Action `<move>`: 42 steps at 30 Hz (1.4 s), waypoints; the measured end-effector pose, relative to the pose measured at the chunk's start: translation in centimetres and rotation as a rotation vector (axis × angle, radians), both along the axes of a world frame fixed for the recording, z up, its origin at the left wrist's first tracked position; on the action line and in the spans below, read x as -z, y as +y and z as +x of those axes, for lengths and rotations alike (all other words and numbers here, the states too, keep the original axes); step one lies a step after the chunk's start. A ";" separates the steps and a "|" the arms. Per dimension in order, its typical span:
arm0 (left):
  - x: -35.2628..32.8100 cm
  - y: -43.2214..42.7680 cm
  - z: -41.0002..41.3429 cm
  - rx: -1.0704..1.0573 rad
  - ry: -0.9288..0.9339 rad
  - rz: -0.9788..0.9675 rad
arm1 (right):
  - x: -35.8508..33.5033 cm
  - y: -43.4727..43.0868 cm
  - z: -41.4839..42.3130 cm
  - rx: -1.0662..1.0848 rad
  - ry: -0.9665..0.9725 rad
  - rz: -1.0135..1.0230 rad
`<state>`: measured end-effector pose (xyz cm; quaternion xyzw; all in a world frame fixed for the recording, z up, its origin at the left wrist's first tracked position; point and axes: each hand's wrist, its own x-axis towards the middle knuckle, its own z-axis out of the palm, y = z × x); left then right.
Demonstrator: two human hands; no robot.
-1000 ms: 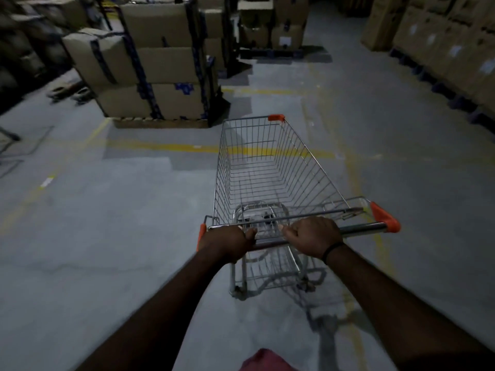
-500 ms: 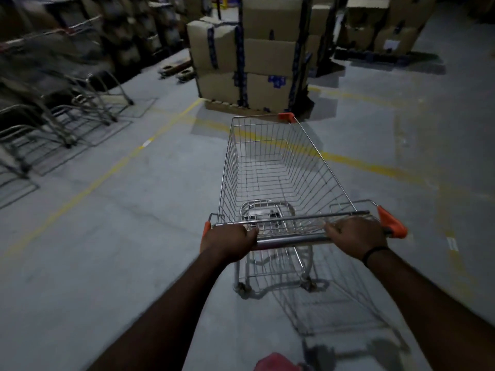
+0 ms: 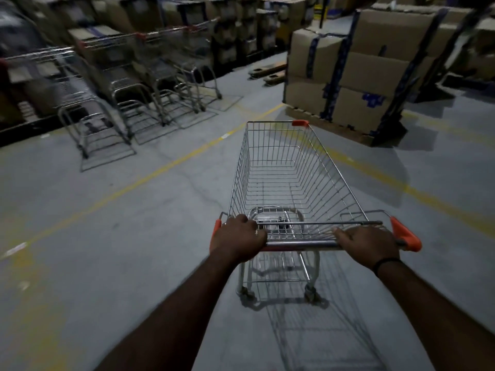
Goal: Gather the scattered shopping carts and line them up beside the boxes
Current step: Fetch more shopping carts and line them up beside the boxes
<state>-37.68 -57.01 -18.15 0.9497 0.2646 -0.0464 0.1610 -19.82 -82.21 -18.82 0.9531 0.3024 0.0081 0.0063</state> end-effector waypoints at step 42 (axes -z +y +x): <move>1.5 48.5 -11.5 -0.765 0.017 0.071 | 0.4 64.7 0.2 -0.766 -0.059 0.005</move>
